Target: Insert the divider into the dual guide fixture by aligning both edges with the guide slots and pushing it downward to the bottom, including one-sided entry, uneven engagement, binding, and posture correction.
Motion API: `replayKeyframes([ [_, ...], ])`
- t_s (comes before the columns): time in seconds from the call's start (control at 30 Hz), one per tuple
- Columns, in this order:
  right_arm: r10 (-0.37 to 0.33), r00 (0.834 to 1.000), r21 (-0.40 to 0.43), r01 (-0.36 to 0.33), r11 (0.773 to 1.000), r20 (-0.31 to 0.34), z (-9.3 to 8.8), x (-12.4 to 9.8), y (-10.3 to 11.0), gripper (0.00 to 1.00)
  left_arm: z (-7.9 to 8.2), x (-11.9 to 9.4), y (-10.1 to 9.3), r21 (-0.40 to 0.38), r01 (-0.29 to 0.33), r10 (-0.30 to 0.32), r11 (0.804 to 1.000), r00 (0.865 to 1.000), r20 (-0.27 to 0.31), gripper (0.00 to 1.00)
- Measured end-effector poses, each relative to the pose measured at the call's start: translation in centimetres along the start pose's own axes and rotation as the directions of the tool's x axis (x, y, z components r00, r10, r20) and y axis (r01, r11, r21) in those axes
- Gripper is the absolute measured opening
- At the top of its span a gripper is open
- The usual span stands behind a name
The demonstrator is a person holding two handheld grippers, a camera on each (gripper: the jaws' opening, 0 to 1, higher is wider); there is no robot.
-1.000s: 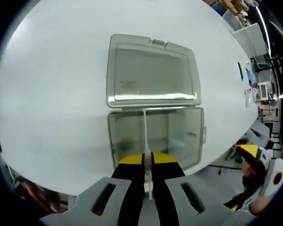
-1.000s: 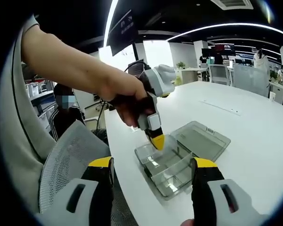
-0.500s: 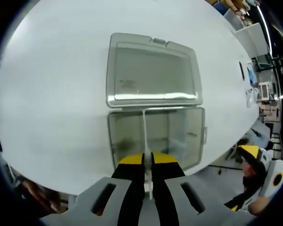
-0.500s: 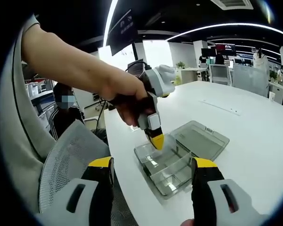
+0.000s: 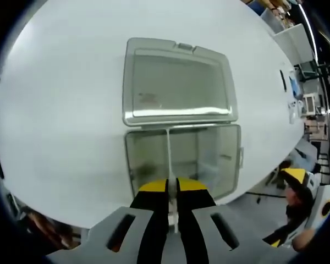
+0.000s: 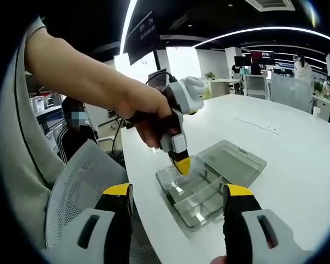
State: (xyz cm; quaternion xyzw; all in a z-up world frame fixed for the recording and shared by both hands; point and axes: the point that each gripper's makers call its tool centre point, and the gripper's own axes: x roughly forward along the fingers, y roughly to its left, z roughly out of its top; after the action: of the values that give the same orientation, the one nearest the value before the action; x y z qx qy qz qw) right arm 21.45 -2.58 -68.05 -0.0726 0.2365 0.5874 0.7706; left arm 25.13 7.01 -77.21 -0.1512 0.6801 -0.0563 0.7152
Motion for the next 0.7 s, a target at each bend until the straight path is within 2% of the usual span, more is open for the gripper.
replayKeyframes([
  [0.7, -0.002, 1.0, 0.009, 0.002, 1.0, 0.002, -0.23, 0.03, -0.04, 0.64, 0.04, 0.46, 0.11, 0.024, -0.024, 0.024, 0.999, 1.0, -0.011, 0.01],
])
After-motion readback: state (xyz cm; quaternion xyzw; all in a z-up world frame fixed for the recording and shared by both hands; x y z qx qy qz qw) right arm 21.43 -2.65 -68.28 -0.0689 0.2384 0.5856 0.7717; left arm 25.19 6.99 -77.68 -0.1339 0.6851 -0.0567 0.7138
